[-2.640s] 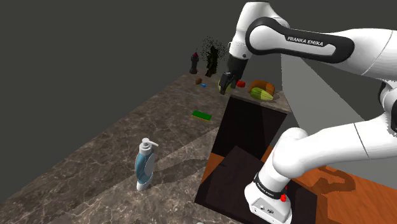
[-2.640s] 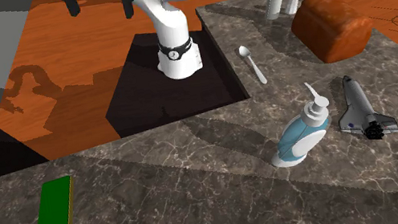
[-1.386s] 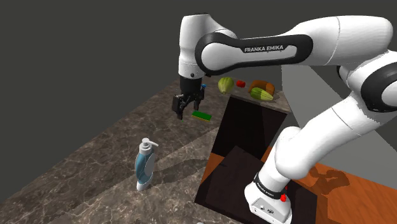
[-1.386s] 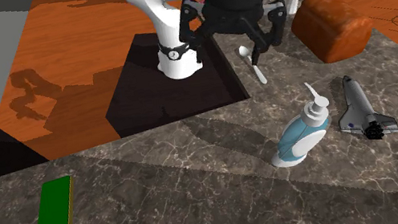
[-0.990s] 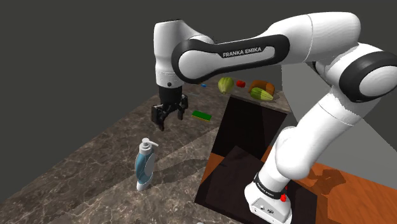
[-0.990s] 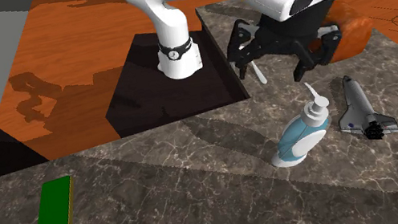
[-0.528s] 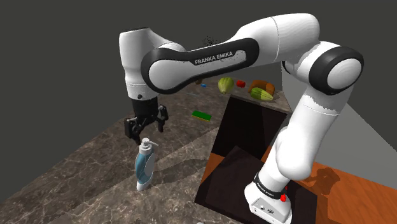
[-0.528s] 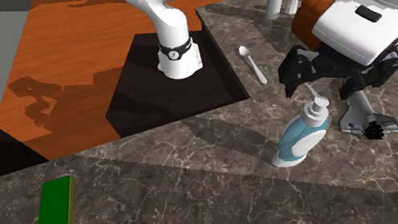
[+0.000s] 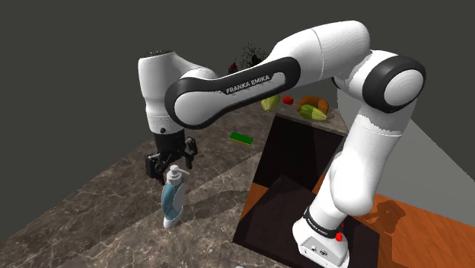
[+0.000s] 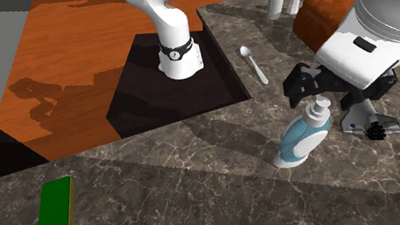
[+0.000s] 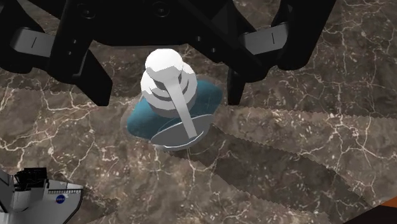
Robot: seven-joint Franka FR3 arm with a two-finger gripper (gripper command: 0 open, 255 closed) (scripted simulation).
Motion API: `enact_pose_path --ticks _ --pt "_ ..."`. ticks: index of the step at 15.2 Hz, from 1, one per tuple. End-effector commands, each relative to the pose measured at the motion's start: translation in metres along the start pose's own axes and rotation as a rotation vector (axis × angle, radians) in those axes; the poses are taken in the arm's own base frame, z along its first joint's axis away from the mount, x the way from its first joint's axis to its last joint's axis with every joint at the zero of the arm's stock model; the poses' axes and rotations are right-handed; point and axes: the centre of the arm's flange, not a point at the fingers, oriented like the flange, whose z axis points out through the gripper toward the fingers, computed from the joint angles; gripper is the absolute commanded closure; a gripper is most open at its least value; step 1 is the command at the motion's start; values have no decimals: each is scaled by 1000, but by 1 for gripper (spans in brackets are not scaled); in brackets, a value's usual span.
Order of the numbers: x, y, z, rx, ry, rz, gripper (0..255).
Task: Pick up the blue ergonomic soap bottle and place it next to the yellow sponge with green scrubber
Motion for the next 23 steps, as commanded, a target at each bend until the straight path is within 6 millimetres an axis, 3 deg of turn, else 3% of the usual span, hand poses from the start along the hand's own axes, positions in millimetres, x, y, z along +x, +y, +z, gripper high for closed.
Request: enact_pose_path --ticks 1,8,9,18,23 --pt "0 -1 8 0 0 0 0" --pt "0 -1 8 0 0 0 0" --pt "0 -1 8 0 0 0 255" --pt "0 -1 8 0 0 0 255" --pt "-4 0 -18 0 0 0 255"
